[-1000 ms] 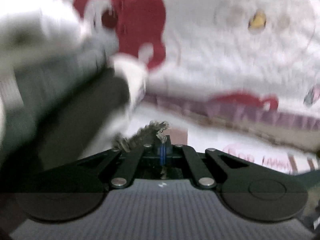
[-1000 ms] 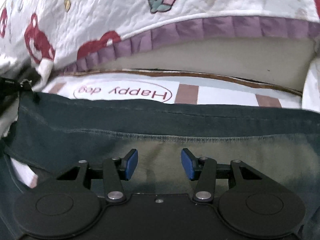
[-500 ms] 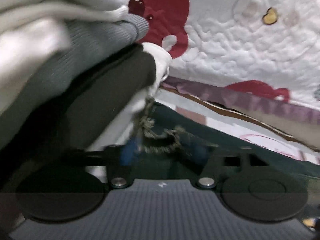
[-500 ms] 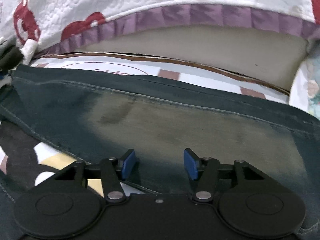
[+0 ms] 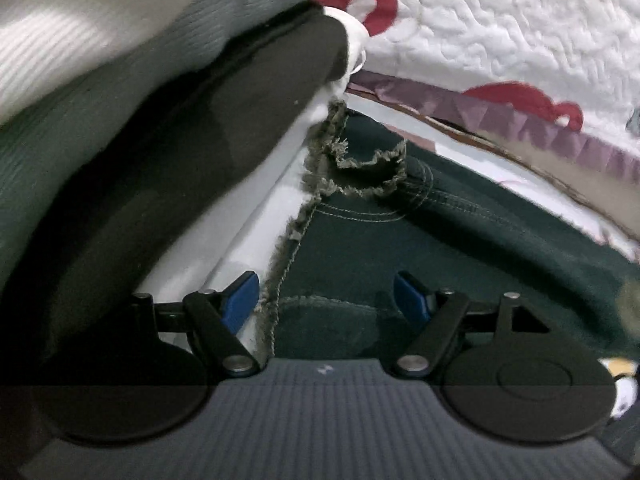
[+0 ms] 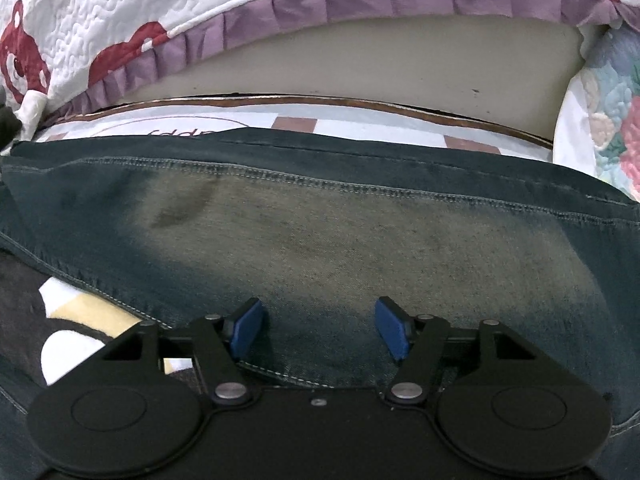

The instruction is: Fold clothes

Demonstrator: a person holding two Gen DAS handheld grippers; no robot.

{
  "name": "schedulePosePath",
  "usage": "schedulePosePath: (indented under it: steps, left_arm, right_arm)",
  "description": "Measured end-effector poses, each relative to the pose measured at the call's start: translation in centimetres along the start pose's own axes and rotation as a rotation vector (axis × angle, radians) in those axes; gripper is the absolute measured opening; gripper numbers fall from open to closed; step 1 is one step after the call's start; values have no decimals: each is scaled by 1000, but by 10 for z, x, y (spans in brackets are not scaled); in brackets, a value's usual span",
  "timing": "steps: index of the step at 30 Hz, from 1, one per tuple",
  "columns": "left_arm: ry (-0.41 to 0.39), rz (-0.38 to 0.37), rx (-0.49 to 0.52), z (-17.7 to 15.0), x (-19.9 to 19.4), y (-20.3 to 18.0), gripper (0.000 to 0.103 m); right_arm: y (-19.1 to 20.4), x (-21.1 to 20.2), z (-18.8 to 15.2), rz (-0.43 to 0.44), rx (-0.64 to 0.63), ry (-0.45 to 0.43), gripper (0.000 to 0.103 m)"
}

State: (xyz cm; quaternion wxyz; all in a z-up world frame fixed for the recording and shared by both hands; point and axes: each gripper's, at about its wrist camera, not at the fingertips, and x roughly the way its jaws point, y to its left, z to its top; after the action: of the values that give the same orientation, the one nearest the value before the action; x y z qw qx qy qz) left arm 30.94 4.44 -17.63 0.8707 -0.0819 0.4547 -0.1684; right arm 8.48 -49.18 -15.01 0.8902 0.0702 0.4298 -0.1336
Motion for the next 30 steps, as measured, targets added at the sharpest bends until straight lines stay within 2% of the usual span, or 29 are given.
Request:
schedulePosePath:
  steps: [4, 6, 10, 11, 12, 13, 14, 15, 16, 17, 19, 22, 24, 25, 28, 30]
  left_arm:
    - [12, -34, -108, -1, 4, 10, 77]
    - [15, -39, -109, -1, 5, 8, 81]
    - [33, -41, -94, -3, 2, 6, 80]
    - [43, -60, -87, -5, -1, 6, 69]
    - [52, -81, -76, -6, -4, 5, 41]
    - [50, -107, -80, -8, -7, 7, 24]
    - [43, -134, -89, -9, -9, 9, 9]
    - [33, -162, -105, -9, -11, 11, 9]
    - [23, -191, -123, -9, -12, 13, 8]
    - [12, -219, -140, -8, -13, 15, 8]
    - [-10, -276, -176, -8, -15, 19, 8]
    - [-33, -239, -159, -9, -20, 13, 14]
    - [-48, -218, -139, -10, -19, 10, 38]
    - [-55, -207, -129, -10, -18, 9, 43]
    - [-77, -204, -72, -12, -11, 9, 45]
    - [-75, -201, -41, -15, -9, 10, 37]
  right_arm:
    - [-2, 0, -3, 5, 3, -10, 70]
    - [-4, -1, -4, 5, 8, -14, 71]
    - [-2, -1, -5, -2, 11, -19, 71]
    - [-2, -2, -5, -4, 12, -19, 71]
    - [-1, -3, -5, -1, 12, -18, 71]
    - [0, -5, -4, 6, 8, -17, 71]
    - [2, -7, -3, 13, 4, -15, 59]
    - [8, -10, -1, 36, -13, -20, 45]
    - [20, -12, 3, 80, -50, -35, 18]
    - [32, -15, 7, 124, -87, -50, 16]
    - [56, -20, 16, 213, -161, -80, 16]
    - [102, -24, 28, 329, -299, -111, 17]
    - [140, -26, 33, 380, -415, -116, 24]
    - [156, -26, 32, 399, -471, -114, 27]
    - [191, -29, 26, 438, -576, -109, 28]
    - [206, -30, 20, 453, -615, -100, 31]
